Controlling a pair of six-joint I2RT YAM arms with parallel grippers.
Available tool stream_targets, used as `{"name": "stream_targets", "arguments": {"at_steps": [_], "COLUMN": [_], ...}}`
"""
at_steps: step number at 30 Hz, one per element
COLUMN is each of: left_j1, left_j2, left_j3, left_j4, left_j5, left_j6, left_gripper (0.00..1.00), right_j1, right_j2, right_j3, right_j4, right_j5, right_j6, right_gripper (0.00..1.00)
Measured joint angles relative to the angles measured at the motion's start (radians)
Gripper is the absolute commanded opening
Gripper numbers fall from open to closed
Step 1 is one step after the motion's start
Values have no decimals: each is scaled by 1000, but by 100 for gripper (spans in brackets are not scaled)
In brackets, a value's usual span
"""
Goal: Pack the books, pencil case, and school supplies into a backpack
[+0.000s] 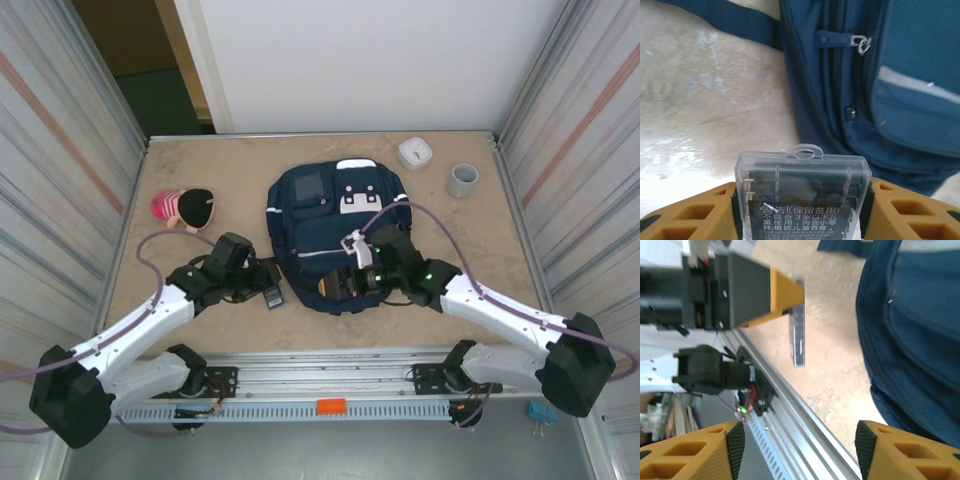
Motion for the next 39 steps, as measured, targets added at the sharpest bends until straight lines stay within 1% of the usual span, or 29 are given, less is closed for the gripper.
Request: {"name": "stream_targets", "arguments": {"at_steps": [2,6,12,14,17,19,22,24,27,30,32,35,37,39], "left_j1": [0,1,1,1,1,2,2,3,5,4,1,-26,-69,-113], "left_j2": [-18,-22,-22,-21,-10,2,11,13,19,19,21,46,87,146], "left_j3": [-44,-100,-108,-113,-124,-128,-131,-131,-130,-121,-100,-21,58,156], "left_j4": [85,206,316,349,387,398,401,409,443,455,434,325,253,191], "left_j5": [18,47,70,82,98,106,115,117,114,118,113,56,4,-38], "left_j6": [-67,-173,-255,-271,-289,-294,-301,-301,-306,-295,-268,-174,-79,47], "left_gripper": [48,47,47,47,47,48,50,53,66,77,81,86,86,86], "right_j1": [39,84,134,135,135,133,130,119,83,33,-14,-127,-220,-323], "right_j2": [54,174,304,335,376,396,402,400,382,336,292,222,177,138], "right_j3": [7,49,166,198,229,235,235,235,225,188,156,117,93,79], "right_j4": [16,16,5,6,9,8,-6,-14,-8,10,18,32,46,46], "right_j5": [22,48,71,75,76,81,96,103,84,37,13,-20,-58,-104], "right_j6": [-13,-58,-139,-159,-185,-196,-214,-213,-214,-214,-209,-190,-183,-172], "right_gripper": [61,61,59,56,41,29,18,13,10,8,8,7,7,7]}}
